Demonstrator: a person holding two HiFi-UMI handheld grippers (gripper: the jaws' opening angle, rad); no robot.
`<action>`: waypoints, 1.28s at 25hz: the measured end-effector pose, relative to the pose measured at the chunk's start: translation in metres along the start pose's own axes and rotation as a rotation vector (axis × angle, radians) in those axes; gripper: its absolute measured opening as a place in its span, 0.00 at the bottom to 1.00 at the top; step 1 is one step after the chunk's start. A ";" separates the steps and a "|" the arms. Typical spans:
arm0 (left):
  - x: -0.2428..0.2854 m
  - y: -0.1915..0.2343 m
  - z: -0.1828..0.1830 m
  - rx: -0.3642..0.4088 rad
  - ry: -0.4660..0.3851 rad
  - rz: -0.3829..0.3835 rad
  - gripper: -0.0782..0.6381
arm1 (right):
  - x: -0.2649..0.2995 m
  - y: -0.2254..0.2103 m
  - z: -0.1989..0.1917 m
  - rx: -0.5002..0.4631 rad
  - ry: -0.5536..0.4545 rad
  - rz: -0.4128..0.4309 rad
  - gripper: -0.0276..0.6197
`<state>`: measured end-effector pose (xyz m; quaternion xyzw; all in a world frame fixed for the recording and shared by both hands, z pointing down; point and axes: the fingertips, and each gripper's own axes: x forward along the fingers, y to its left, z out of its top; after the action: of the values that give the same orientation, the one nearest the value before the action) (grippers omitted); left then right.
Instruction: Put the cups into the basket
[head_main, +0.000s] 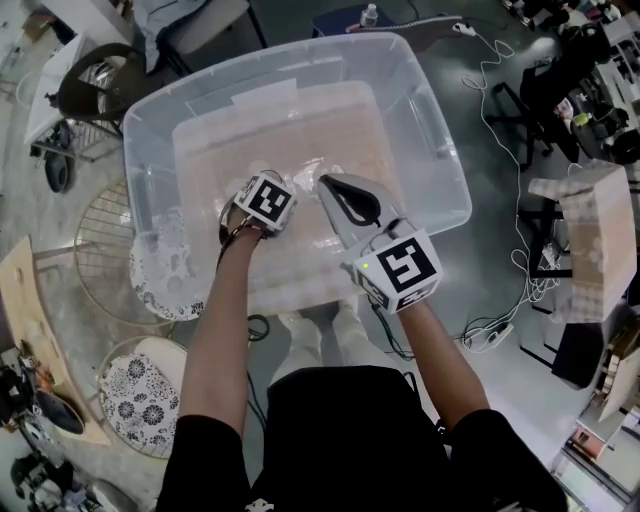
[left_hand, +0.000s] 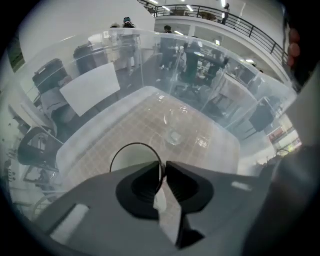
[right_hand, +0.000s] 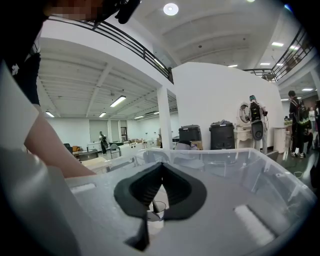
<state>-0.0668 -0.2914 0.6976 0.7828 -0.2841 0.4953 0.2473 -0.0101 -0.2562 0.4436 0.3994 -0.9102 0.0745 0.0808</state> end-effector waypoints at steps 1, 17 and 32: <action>0.004 0.001 -0.006 -0.013 0.020 0.002 0.18 | -0.001 0.000 -0.001 0.000 0.001 -0.002 0.05; 0.027 0.008 -0.038 -0.107 0.089 0.008 0.20 | -0.009 -0.004 -0.006 -0.003 0.020 -0.028 0.05; 0.016 -0.021 -0.053 -0.061 0.183 -0.117 0.36 | -0.017 -0.004 -0.007 -0.003 0.041 -0.026 0.05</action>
<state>-0.0810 -0.2439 0.7305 0.7418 -0.2289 0.5404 0.3244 0.0050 -0.2449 0.4472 0.4094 -0.9031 0.0805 0.1011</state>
